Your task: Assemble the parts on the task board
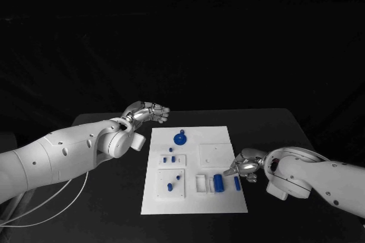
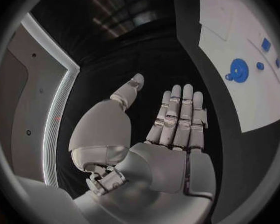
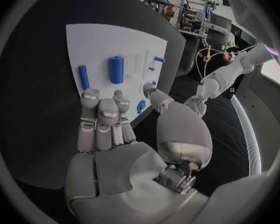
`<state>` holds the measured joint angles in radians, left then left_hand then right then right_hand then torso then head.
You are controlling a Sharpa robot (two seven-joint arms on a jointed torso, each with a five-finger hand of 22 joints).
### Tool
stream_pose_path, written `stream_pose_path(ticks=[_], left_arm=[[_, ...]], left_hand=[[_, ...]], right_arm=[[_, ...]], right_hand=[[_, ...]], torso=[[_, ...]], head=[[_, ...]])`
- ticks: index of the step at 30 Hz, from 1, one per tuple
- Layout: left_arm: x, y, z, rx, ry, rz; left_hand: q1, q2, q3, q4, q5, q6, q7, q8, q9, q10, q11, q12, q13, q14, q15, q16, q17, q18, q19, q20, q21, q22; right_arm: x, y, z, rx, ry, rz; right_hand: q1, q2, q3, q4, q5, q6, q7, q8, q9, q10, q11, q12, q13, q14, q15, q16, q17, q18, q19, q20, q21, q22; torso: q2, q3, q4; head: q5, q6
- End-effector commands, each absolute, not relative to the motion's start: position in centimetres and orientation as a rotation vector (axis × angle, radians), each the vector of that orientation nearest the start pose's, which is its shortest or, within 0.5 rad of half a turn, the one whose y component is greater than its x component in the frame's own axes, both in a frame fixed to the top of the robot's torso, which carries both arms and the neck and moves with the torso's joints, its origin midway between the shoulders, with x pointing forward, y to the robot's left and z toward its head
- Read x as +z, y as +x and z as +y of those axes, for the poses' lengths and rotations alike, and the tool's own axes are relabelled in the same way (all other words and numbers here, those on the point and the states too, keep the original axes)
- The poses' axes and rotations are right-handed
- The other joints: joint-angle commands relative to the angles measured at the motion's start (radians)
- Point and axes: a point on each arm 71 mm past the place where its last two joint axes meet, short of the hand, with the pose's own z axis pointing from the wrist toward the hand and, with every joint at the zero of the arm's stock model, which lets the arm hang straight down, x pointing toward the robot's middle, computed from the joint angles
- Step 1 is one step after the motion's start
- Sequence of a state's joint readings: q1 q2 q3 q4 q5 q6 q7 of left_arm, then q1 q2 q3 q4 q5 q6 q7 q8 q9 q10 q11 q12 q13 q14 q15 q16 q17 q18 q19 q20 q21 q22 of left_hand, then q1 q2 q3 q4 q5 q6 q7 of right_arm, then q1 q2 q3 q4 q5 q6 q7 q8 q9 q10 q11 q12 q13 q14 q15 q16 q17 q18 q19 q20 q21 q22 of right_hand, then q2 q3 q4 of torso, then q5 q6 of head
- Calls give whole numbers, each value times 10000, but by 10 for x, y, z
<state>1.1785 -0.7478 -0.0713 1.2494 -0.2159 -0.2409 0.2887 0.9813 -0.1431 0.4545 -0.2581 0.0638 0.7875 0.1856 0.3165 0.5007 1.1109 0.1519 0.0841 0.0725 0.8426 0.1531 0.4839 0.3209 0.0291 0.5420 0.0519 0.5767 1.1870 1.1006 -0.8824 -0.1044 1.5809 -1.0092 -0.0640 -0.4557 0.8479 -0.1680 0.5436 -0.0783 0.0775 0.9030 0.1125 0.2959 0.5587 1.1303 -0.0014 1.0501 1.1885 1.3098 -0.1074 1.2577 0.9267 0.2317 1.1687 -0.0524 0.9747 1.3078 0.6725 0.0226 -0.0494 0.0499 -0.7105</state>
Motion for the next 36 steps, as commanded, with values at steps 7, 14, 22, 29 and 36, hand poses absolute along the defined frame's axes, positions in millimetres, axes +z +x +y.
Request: stream_pose_path(ticks=[7,14,22,29,36], left_arm=[[-219,524,234,-13555,-9819,15612],[-219,523,234,-13587,-9824,15668],[-220,523,236,-13542,-9854,15685],[-220,522,236,-13553,-9860,15710],[-219,522,237,-13556,-9871,15740]], left_hand=[[-162,34,-50,45,-2,-102,-18,-72,-26,-147,6,-101,-27,-98,57,-101,15,196,73,46,-54,20],[-209,55,-61,77,-5,-109,-7,-73,-33,-152,18,-105,-27,-98,63,-118,24,201,75,55,-67,23],[-243,74,-68,100,-2,-117,8,-75,-39,-157,33,-108,-27,-93,65,-130,33,210,78,58,-77,29],[-245,81,-66,103,-1,-126,25,-78,-45,-169,55,-115,-29,-95,65,-143,41,218,79,59,-85,34],[-242,78,-66,99,-1,-133,32,-81,-49,-173,64,-117,-29,-97,67,-152,44,222,78,60,-91,36]], right_arm=[[-305,428,-215,3860,3862,24157],[-319,426,-203,3977,4104,24325],[-327,428,-199,3872,4072,24324],[-331,431,-196,3738,3902,24089],[-334,434,-191,3686,3804,24045]], right_hand=[[-320,-63,27,224,-125,59,52,-118,37,-192,55,103,122,-100,14,79,90,301,34,-182,135,233],[-531,-119,57,388,-217,-17,73,-189,40,-209,75,120,173,-109,32,92,133,301,4,-206,188,224],[-646,-175,98,505,-259,-40,81,-219,47,-218,83,128,202,-112,40,98,159,301,-11,-228,219,219],[-623,-159,137,505,-259,-47,82,-228,52,-220,84,133,214,-113,41,100,168,301,-17,-240,232,219],[-607,-130,163,501,-260,-38,81,-227,59,-218,83,139,223,-114,40,101,176,301,-20,-249,245,219]], torso=[[-15,-17,22],[-7,-17,29],[-7,-33,15],[-10,-25,6],[-1,-24,1]], head=[[-106,-76],[-79,-131],[-27,-190],[25,-224],[57,-251]])
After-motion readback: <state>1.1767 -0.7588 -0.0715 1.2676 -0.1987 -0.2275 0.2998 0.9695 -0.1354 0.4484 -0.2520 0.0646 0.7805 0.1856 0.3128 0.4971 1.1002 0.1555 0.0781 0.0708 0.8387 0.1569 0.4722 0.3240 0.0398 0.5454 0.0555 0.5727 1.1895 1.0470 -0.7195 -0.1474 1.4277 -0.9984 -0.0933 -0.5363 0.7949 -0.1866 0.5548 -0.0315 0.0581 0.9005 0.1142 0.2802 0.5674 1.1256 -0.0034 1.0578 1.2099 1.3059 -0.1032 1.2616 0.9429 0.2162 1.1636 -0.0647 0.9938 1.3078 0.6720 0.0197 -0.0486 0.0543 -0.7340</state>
